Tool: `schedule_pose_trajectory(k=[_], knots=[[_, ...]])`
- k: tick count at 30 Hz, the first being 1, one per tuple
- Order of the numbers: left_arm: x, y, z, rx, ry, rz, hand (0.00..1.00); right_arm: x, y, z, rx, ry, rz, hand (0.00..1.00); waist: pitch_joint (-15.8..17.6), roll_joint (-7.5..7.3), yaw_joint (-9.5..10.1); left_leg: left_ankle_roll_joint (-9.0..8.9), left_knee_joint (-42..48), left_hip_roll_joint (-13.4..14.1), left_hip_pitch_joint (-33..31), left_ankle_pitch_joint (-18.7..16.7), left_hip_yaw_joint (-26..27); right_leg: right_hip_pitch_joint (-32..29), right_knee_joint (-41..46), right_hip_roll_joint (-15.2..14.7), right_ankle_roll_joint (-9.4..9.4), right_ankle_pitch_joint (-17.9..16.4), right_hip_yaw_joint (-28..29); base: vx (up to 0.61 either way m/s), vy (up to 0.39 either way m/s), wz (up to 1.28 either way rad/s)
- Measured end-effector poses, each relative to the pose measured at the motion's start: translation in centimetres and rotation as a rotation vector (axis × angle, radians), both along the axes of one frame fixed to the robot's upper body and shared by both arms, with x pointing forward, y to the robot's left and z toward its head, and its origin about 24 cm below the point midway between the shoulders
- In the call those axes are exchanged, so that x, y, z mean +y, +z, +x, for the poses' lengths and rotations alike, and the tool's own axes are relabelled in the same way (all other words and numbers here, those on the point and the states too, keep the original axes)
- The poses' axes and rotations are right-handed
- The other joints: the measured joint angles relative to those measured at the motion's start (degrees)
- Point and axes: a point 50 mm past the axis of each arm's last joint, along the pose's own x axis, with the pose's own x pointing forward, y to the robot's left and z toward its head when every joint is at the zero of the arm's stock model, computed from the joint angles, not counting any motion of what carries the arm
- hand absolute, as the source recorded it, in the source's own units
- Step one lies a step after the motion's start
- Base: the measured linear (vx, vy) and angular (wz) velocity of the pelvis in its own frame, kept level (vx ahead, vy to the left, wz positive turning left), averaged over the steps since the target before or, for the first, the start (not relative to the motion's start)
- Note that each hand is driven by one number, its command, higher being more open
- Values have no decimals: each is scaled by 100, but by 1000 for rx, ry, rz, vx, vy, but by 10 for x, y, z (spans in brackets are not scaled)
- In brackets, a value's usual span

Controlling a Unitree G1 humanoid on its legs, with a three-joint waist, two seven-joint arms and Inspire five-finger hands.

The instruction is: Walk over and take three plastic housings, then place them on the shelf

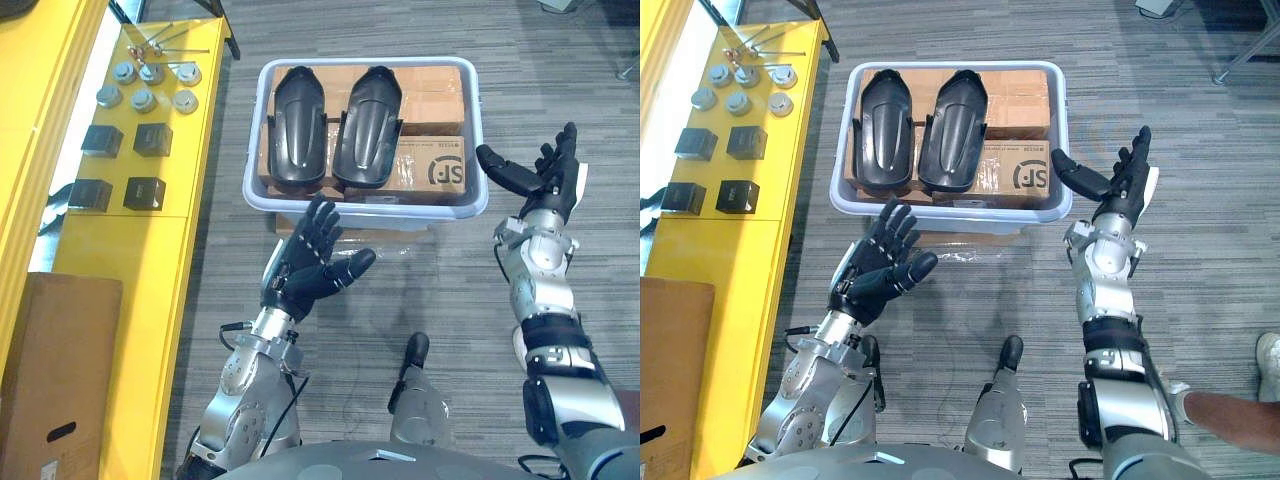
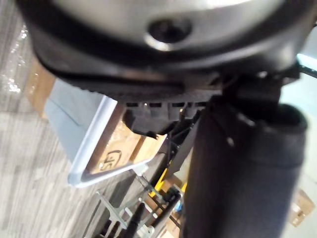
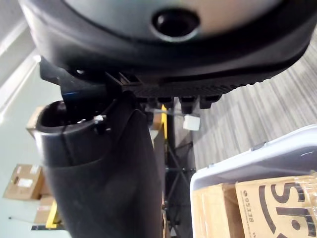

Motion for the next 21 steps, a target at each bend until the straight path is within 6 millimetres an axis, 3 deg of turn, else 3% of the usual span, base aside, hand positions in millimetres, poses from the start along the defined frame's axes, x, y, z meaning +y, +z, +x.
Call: schedule_pose_trajectory(k=[2,6,12,17,21], knots=[[1,-4,1,4,3,39,100,0,16,11,-15,19,-17,100,139,17,36,1,69,-7,-57,0,-71,18,20,-9,0,0,-54,-17,9,17],[-4,-9,2,25,-15,61,100,-6,53,27,-31,27,-101,100,429,209,220,18,188,-23,-192,13,-270,37,112,-31,-8,-8,-212,-37,8,19],[-17,-26,-3,114,-67,22,100,-9,72,39,-7,28,-104,100,607,342,435,32,187,-64,-303,95,-485,66,243,-82,-19,-100,-430,-32,-6,19],[-30,-49,-11,221,-112,16,100,-10,119,49,0,-14,-135,100,796,447,566,72,25,-177,-397,277,-551,-123,425,-209,-20,-129,-461,-41,-2,10],[-32,-49,-11,216,-108,0,100,-18,117,50,109,-48,-99,100,839,476,661,94,-129,-242,-394,399,-557,-227,551,-291,-21,-142,-460,-30,-7,6]])
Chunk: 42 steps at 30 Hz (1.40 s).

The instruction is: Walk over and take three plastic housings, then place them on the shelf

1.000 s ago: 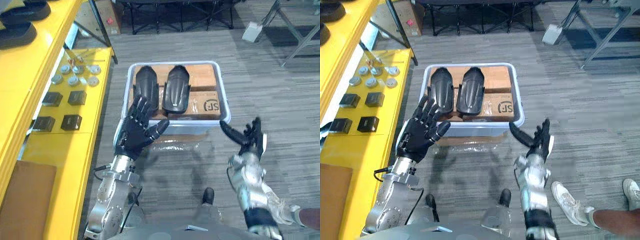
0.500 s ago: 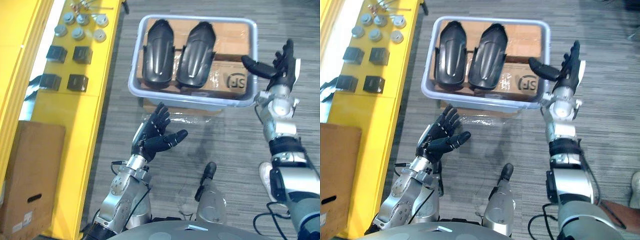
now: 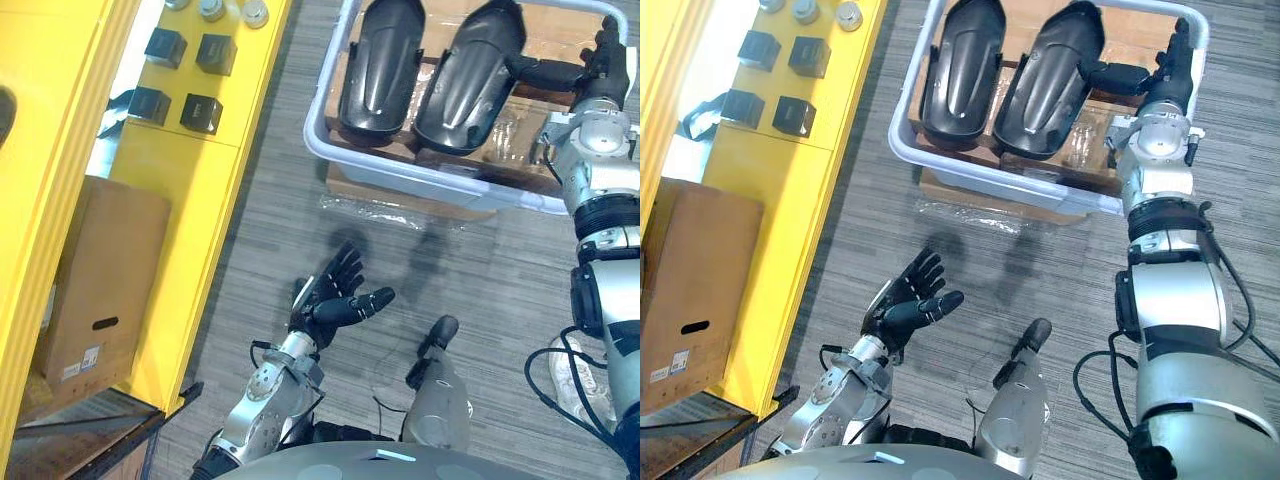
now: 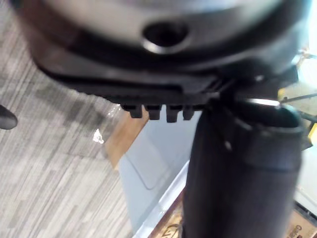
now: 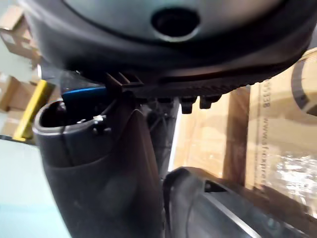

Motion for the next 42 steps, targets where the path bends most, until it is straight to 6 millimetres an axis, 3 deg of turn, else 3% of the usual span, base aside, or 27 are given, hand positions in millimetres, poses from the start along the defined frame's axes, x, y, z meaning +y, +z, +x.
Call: schedule_pose_trajectory(k=[2,5,6,16,20,22,25,36,42], knots=[[0,1,0,-7,8,-7,100,0,-15,2,121,9,-8,100,8,7,18,6,-40,-10,-1,42,0,-41,42,-17,-1,-8,4,-38,-17,2],[-2,-1,1,12,20,-37,100,-2,-23,2,194,8,-32,100,8,8,55,0,-163,-12,-6,134,-5,-94,52,-19,2,-37,-2,-26,-24,1],[-4,-5,-1,32,19,-42,100,-1,-19,3,202,14,-27,0,9,11,46,6,-213,-12,-7,171,-7,-116,61,-19,1,-40,-4,-35,-30,1],[-1,-12,-3,58,25,-21,100,-32,-6,-12,438,-76,-225,0,9,10,137,-5,-419,7,-16,342,-143,-186,255,-19,-35,-172,-108,-25,-39,7],[-1,-12,-3,59,26,-22,100,-37,-19,-15,554,-88,-185,0,8,8,146,-3,-470,8,-2,374,-147,-184,259,-18,-48,-181,-123,-8,-24,2],[1,-12,-2,61,31,-22,100,-36,-25,-15,620,-95,-247,0,6,-1,139,-7,-541,11,13,416,-164,-184,262,-13,-55,-184,-140,-9,-29,4],[4,-11,-1,61,46,-27,100,-31,-29,-13,624,-58,-195,0,1,-11,141,-3,-600,21,47,465,-172,-183,299,-9,-77,-198,-143,-29,-36,2],[15,-20,-9,119,108,-27,100,-33,-34,-15,588,-171,-167,0,-5,-48,161,-2,-1127,22,231,817,-164,-240,327,-6,-70,-186,-134,-31,-30,2],[20,-12,-5,62,144,-40,100,-36,-34,-16,448,-257,-252,0,-5,-55,103,-4,-1140,24,331,821,-69,-227,338,-6,-53,-173,-26,1,-33,-7]])
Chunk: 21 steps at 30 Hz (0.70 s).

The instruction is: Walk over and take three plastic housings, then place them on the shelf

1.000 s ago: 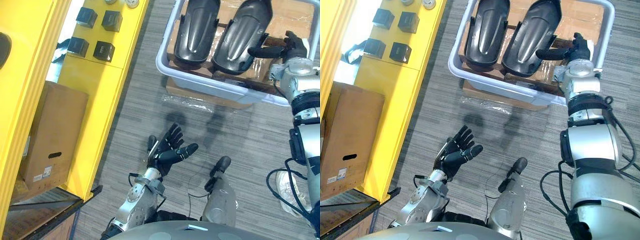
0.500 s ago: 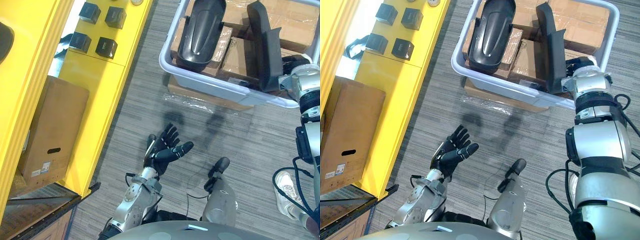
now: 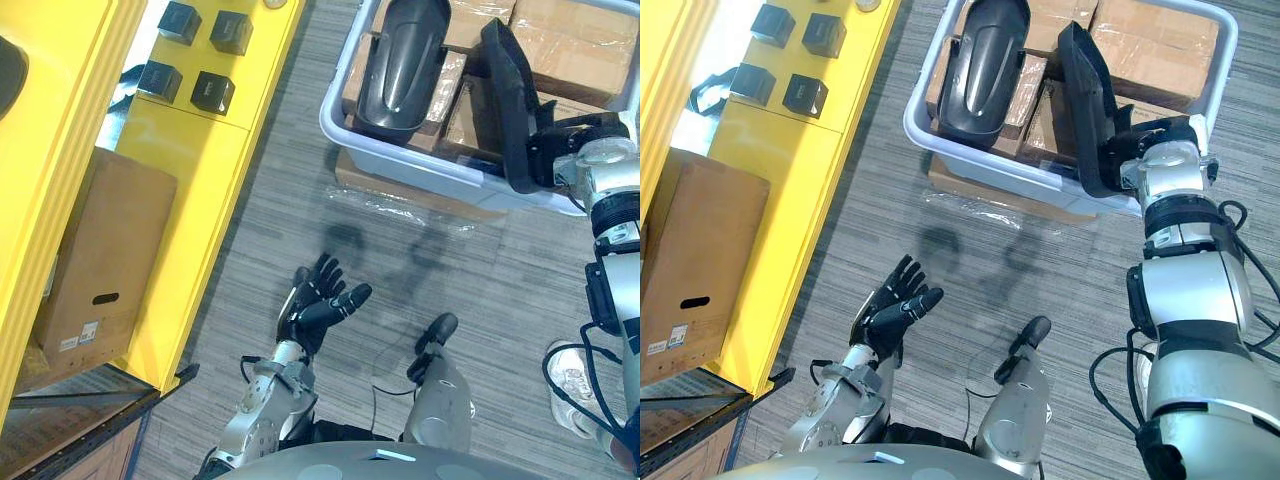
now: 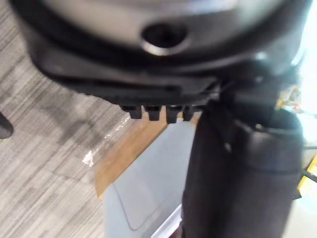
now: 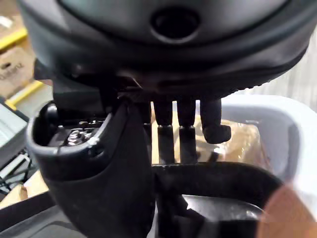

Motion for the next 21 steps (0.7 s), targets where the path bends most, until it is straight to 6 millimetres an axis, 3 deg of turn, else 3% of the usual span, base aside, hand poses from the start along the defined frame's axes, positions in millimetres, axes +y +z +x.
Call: schedule_pose_trajectory(k=[4,7,9,11,15,21], knots=[[5,24,10,-137,21,-29,100,3,16,0,-154,-43,-64,0,5,-9,-119,-1,-4,3,91,-1,25,82,1,2,5,5,23,-10,-22,-3],[7,59,24,-312,-10,5,100,11,34,-1,-279,-51,-184,0,-7,-72,-219,-1,-7,11,183,-3,72,144,-8,9,10,8,42,-26,-30,-6],[8,86,35,-436,-7,26,100,27,44,3,-344,-8,-251,0,-56,-185,-367,-2,-7,15,208,-3,100,163,-44,18,14,30,57,-18,-22,-4],[7,102,47,-490,-6,28,100,38,48,6,-383,37,-269,0,-94,-260,-443,-8,-7,16,252,-10,166,177,-122,37,19,81,126,-11,-20,-18],[-4,123,64,-533,-51,37,100,59,35,14,-372,106,-300,0,-174,-387,-499,-32,-7,93,317,-38,280,253,-342,157,-4,191,218,1,-35,-15],[-28,131,94,-429,-138,59,100,94,14,25,-337,196,-315,0,-179,-400,-611,-45,-5,202,317,-30,317,252,-421,280,-49,251,237,1,-44,-5]])
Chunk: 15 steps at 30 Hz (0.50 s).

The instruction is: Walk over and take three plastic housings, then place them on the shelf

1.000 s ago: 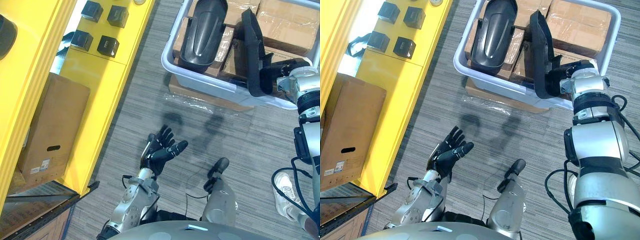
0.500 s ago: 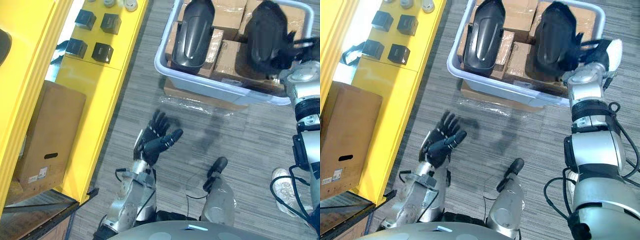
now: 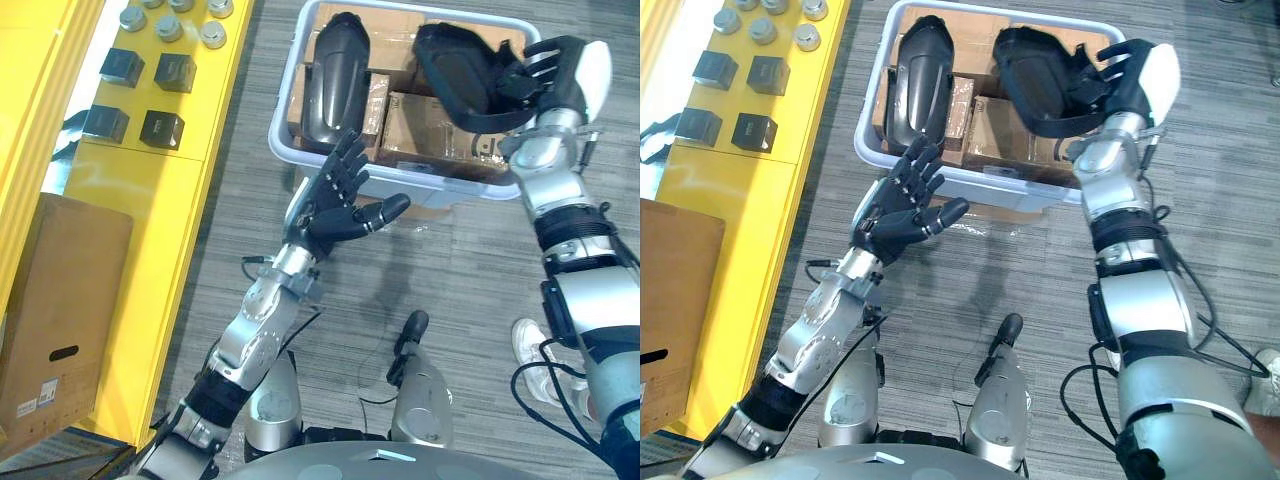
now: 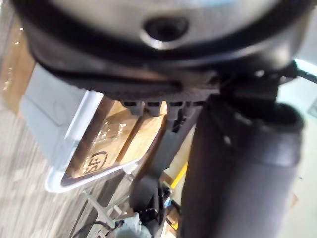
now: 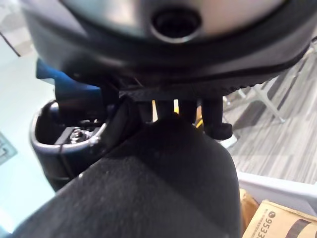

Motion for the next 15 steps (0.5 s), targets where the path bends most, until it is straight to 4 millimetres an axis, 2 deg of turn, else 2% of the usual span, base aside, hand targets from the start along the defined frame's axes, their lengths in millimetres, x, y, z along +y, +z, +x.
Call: schedule_pose_trajectory(k=[3,5,9,12,15], knots=[[-12,-2,22,103,-26,14,100,14,-2,3,-9,40,-29,0,2,-3,-3,-2,0,25,-3,1,25,-11,-42,39,-16,28,27,-14,-42,-7],[-15,-5,34,159,-27,31,100,31,4,4,-47,87,-53,0,16,-34,-14,-16,0,29,-15,-11,100,-51,-140,65,-18,98,90,-6,-26,-19],[-14,-8,50,240,16,53,100,59,10,4,-100,165,-95,0,17,-244,-125,-23,3,40,-29,-16,205,-112,-207,94,-25,159,182,20,-29,-12],[-12,-5,63,287,60,44,100,69,8,5,-100,188,-93,0,22,-444,-164,-29,3,39,-19,-21,257,-135,-207,96,-30,164,230,9,-19,-6],[-8,0,72,353,87,-53,100,77,5,6,-93,209,-88,0,23,-563,-184,-35,3,40,-23,-26,307,-189,-207,101,-38,178,292,-7,-20,-9]])
